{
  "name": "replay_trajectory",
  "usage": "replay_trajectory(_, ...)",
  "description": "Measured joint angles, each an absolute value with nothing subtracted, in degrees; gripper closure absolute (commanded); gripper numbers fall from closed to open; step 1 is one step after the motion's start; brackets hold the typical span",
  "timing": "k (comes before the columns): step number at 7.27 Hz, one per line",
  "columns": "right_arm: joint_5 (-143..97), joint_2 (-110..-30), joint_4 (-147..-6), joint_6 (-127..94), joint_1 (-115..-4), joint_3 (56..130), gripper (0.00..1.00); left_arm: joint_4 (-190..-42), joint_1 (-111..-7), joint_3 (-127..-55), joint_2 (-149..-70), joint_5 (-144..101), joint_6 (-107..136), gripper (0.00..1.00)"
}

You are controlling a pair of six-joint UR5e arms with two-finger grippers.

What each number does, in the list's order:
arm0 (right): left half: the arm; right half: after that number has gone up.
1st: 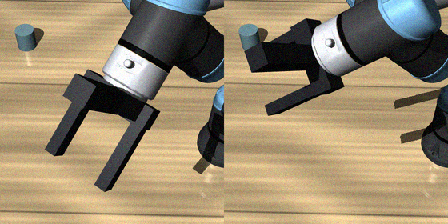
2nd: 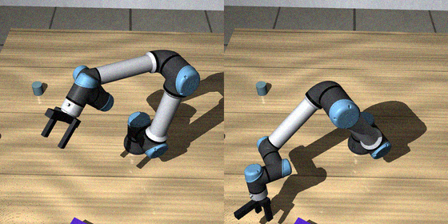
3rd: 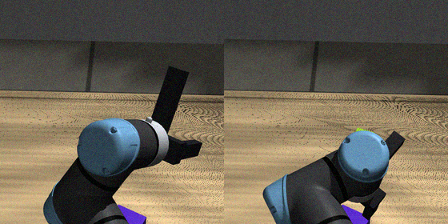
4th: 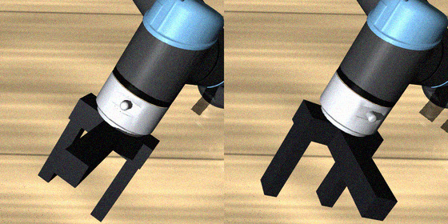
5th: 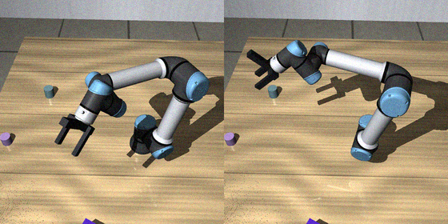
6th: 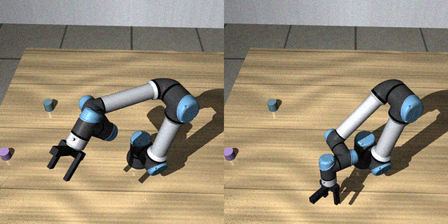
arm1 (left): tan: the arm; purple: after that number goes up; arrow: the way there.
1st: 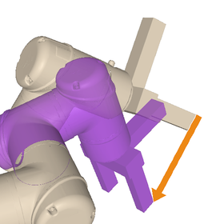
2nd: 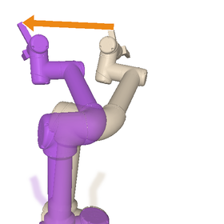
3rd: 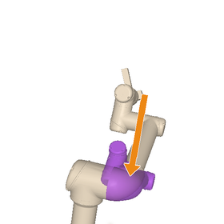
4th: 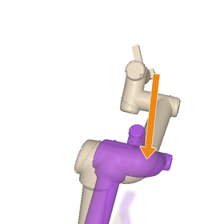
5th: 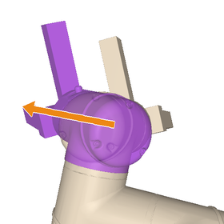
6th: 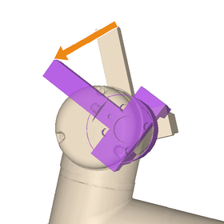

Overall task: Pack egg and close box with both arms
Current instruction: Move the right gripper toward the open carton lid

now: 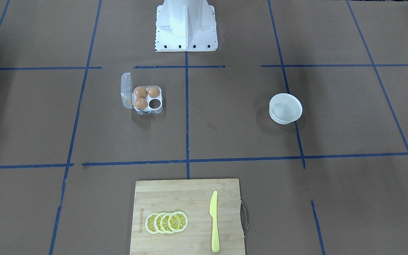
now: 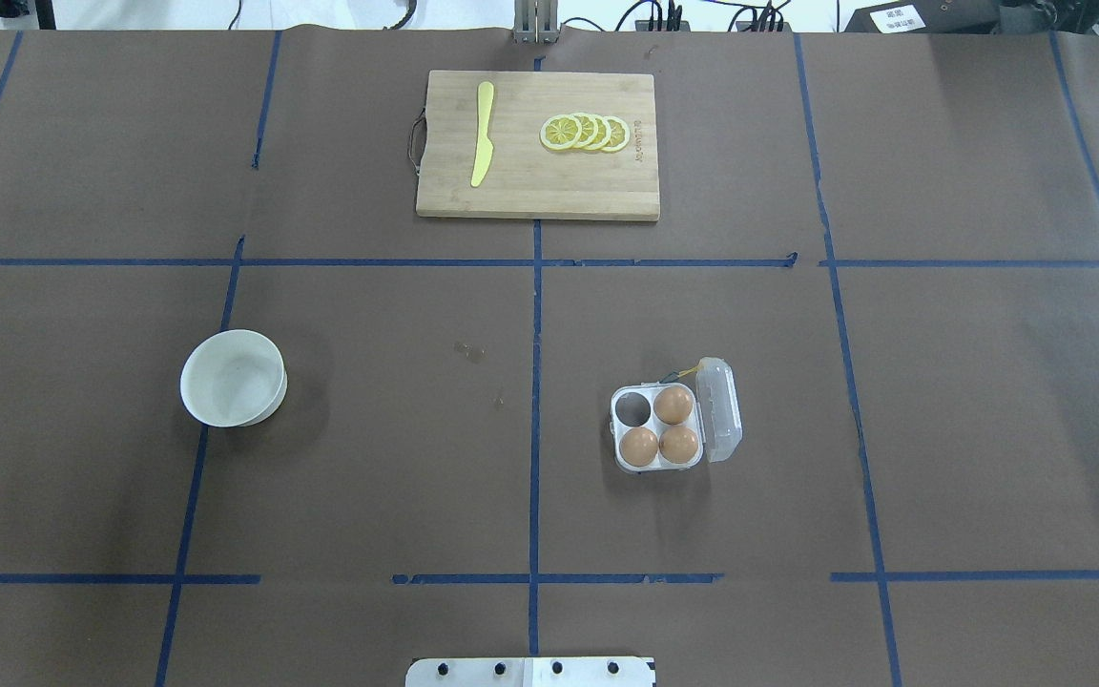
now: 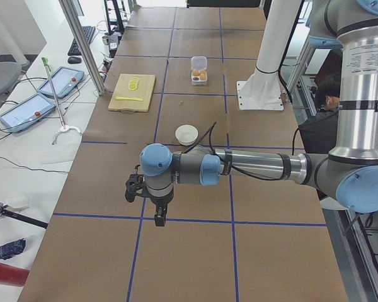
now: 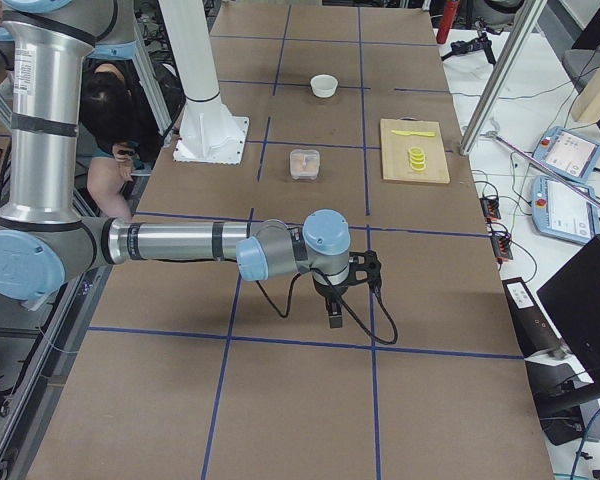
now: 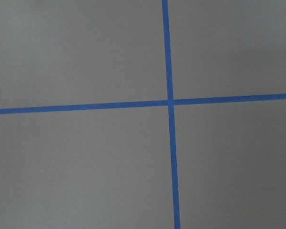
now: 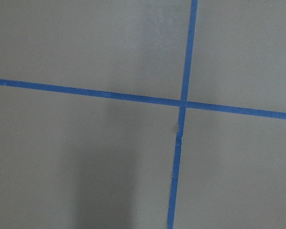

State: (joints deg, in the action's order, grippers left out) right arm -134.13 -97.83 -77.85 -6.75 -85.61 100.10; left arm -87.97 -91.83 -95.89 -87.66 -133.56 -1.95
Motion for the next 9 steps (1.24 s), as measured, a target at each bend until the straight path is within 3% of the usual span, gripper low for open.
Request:
replay_trajectory(4,-136.65,-97.36,-77.8,-12.71,-83.72,104.71,0.0,-92.8,-91.85,-95.12,-87.32,-133.3,-3.84,0.0)
replay_trajectory(9,-133.96,-91.62,-77.53,-43.66,-60.8,115.08,0.0,-93.46,-91.77,-95.75,-88.05,-133.74,-5.63,0.0)
